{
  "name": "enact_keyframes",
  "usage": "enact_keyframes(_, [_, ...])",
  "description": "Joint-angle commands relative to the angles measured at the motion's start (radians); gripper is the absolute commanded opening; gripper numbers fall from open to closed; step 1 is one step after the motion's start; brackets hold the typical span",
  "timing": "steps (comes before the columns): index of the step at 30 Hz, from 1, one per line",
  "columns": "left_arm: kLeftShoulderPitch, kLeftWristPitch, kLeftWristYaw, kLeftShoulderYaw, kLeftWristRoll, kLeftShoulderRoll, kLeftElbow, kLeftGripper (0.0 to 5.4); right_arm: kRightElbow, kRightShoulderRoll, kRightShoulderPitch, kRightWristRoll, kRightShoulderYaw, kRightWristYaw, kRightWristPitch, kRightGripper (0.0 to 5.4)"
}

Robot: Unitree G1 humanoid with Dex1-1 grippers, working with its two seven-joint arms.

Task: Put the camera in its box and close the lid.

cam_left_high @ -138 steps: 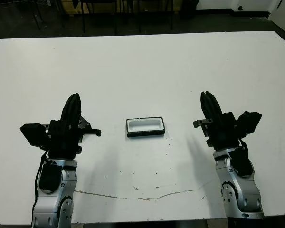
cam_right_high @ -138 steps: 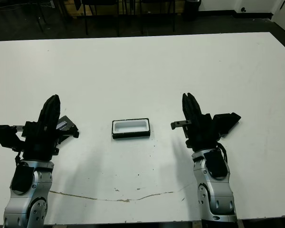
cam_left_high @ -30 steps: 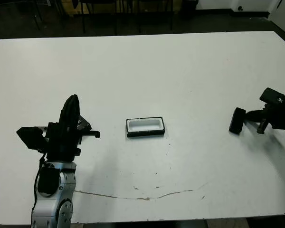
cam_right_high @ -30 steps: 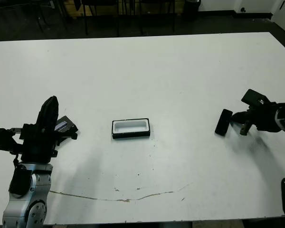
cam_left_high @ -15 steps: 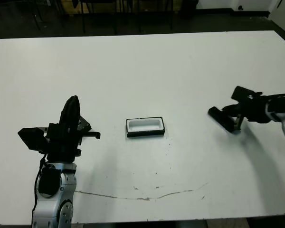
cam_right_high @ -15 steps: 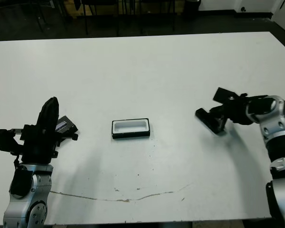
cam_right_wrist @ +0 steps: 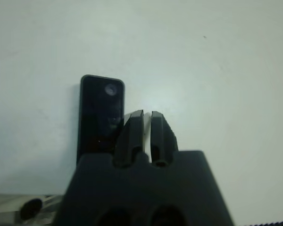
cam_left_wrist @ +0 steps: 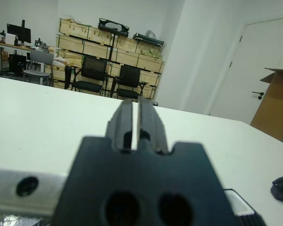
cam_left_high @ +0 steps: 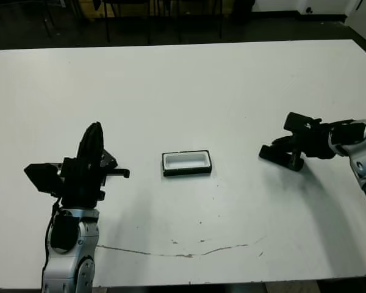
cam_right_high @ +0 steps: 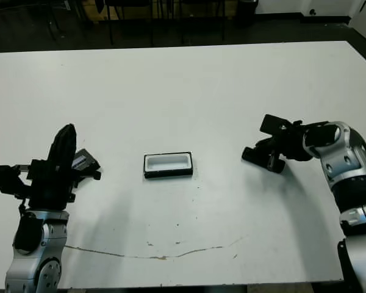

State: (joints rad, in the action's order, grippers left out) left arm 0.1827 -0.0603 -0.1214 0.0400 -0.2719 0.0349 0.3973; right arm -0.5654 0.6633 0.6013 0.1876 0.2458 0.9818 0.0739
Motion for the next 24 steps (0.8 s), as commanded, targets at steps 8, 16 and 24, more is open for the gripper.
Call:
enact_keyframes(8, [0.007, 0.020, 0.010, 0.002, 0.003, -0.004, -0.013, 0.02, 0.068, -0.066, -0.136, -0.094, -0.175, -0.282, 0.035, 0.00])
enact_keyframes(16, [0.004, 0.005, 0.001, 0.004, 0.005, -0.007, -0.026, 0.02, 0.288, -0.033, -0.163, -0.290, -0.291, -0.176, 0.119, 0.00])
enact_keyframes(24, [0.006, 0.005, -0.001, 0.006, 0.002, -0.008, -0.024, 0.00, 0.424, 0.059, -0.160, -0.475, -0.324, 0.028, 0.292, 0.09])
